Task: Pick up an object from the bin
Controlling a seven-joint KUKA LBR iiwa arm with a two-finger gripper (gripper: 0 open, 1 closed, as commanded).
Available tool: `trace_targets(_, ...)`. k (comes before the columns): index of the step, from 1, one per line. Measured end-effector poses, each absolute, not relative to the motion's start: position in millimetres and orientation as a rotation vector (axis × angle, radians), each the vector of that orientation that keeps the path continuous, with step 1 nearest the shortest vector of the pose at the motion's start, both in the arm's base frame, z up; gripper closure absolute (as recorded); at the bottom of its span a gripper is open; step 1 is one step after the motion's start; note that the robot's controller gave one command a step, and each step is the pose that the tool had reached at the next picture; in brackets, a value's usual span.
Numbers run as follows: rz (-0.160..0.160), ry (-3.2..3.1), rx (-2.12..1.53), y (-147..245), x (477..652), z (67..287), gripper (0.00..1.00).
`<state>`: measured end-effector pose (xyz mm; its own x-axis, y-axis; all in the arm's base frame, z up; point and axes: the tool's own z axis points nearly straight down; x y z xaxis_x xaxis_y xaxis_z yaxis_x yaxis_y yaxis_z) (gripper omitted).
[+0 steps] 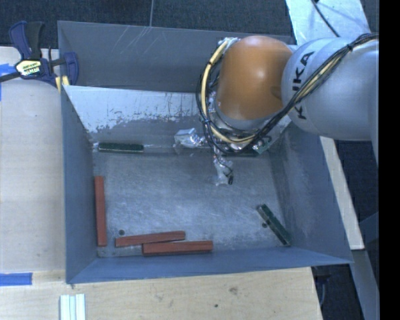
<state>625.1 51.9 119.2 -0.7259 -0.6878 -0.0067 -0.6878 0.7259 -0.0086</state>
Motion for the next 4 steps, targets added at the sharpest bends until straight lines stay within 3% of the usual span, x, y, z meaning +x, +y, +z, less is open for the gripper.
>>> trace_targets(1, -0.005, 2.753, -1.495, 50, 599.4, 196, 0.0)
trace_targets(2, 0.006, 2.451, -1.968, 88, 605.7, 78, 0.0)
trace_targets(3, -0.009, 2.437, -1.973, 35, 624.3, 127, 0.0)
trace_targets(4, 0.002, 2.051, -2.382, 8, 621.0, 104, 0.0)
